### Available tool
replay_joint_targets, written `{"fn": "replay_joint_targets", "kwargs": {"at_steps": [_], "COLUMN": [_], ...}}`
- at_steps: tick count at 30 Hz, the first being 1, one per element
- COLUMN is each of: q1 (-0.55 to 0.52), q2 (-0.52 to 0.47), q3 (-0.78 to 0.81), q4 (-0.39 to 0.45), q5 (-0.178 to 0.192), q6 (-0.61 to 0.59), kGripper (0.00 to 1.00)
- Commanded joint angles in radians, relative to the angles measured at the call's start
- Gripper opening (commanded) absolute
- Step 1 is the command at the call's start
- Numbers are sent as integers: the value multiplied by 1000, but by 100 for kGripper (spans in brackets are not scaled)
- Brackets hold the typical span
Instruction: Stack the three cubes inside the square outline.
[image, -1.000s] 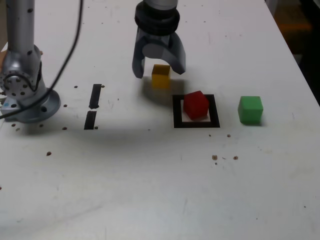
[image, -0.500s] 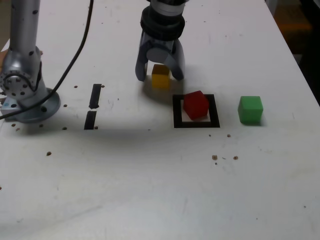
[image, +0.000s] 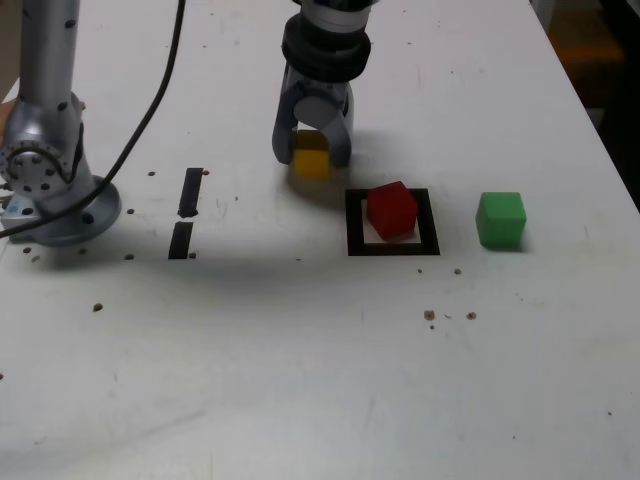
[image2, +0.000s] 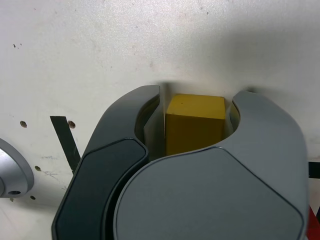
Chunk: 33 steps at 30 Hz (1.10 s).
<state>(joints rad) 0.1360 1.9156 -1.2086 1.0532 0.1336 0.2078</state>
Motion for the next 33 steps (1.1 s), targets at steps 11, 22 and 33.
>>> {"fn": "replay_joint_targets", "kwargs": {"at_steps": [11, 22, 33], "q1": [-230, -272, -250], "q2": [-140, -6, 122], "q3": [-442, -504, -550], "q4": [450, 430, 396], "q5": [-6, -111, -112], "q6": [-163, -330, -349], "kGripper": [0, 0, 0]}}
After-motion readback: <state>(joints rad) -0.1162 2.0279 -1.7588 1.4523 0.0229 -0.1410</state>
